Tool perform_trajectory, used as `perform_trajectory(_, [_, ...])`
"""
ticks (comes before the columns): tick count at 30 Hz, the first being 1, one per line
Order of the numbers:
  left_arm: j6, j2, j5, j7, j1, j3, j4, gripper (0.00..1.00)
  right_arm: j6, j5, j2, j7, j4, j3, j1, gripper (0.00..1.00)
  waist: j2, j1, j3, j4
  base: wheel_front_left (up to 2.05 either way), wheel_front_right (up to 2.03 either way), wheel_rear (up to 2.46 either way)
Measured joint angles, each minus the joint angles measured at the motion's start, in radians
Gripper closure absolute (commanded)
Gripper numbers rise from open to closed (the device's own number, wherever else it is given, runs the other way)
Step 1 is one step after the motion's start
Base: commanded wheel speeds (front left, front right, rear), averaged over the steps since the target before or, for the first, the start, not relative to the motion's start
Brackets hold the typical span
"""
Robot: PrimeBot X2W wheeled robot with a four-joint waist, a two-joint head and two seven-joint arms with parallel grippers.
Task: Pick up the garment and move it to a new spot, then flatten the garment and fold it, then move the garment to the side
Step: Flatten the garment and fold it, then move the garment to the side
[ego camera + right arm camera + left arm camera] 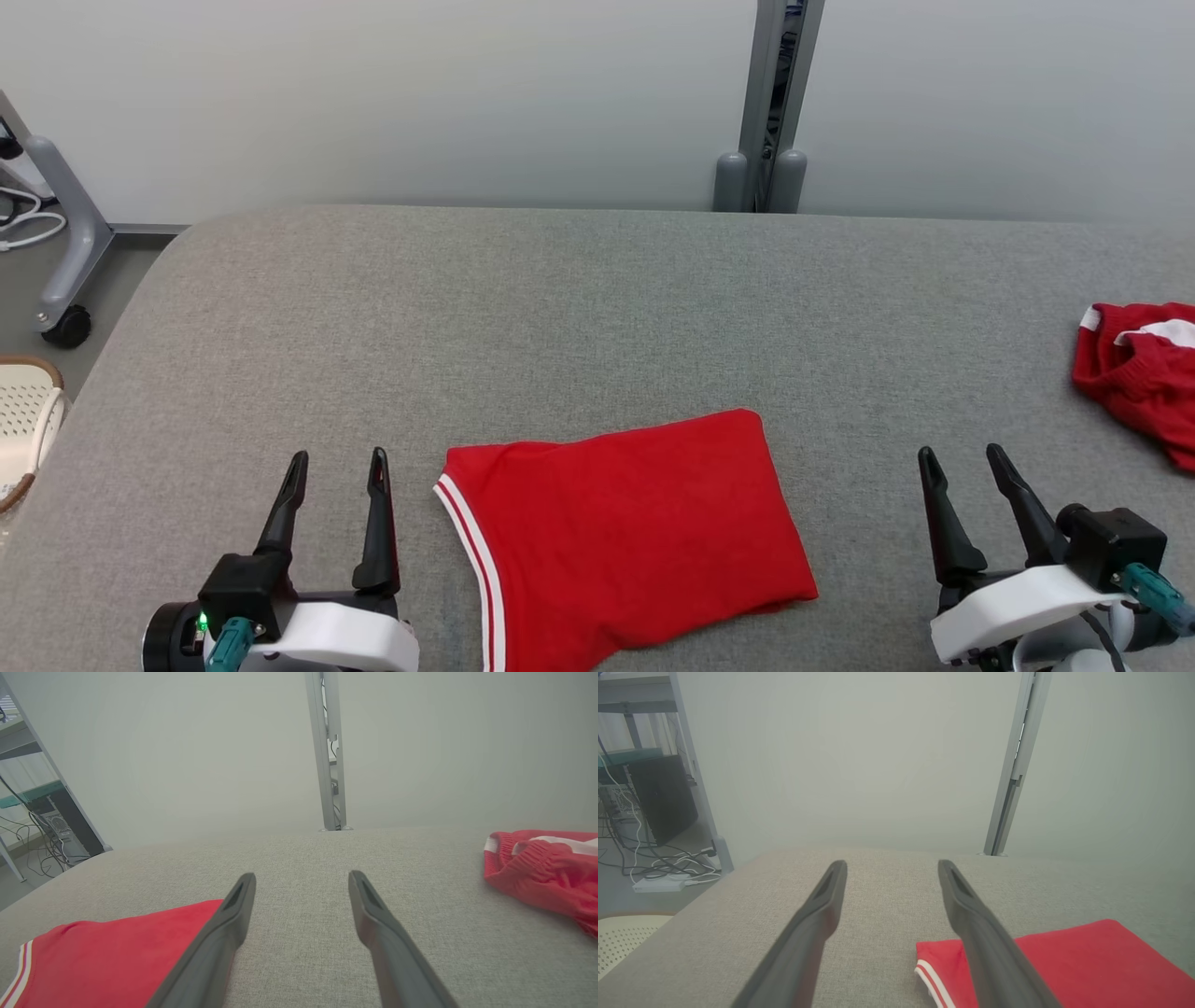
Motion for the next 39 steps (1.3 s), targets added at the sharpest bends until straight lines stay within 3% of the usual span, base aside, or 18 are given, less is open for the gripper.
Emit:
perform_trajectory(12, [-0.010, 0.000, -0.005, 0.000, -0.010, -0.015, 0.016, 0.00, 0.000, 0.055, -0.005, 0.023, 0.026, 0.024, -0.030, 0.00, 0.0000, 0.0000, 0.016, 0.020, 0.00, 0.00, 0.00])
perform_trajectory(16, [-0.011, 0.000, -0.007, 0.000, -0.021, -0.020, 0.022, 0.00, 0.000, 0.150, -0.024, 0.102, 0.034, 0.063, -0.052, 0.00, 0.0000, 0.0000, 0.036, 0.030, 0.00, 0.00, 0.00])
perform_trajectory(22, [-0.019, 0.000, -0.012, 0.000, -0.033, -0.038, 0.066, 0.00, 0.000, 0.355, -0.104, 0.312, 0.018, 0.211, -0.094, 0.00, 0.0000, 0.0000, 0.073, 0.050, 0.00, 0.00, 0.00])
perform_trajectory(27, [-0.027, 0.000, -0.011, 0.000, -0.061, -0.053, 0.079, 0.00, 0.000, 0.498, -0.170, 0.416, 0.009, 0.278, -0.137, 0.00, 0.0000, 0.0000, 0.100, 0.066, 0.00, 0.00, 0.00])
perform_trajectory(39, [-0.036, 0.000, -0.003, 0.000, -0.106, -0.080, 0.098, 0.00, 0.000, 0.723, -0.244, 0.515, 0.041, 0.400, -0.249, 0.00, 0.0000, 0.0000, 0.160, 0.118, 0.00, 0.00, 0.00])
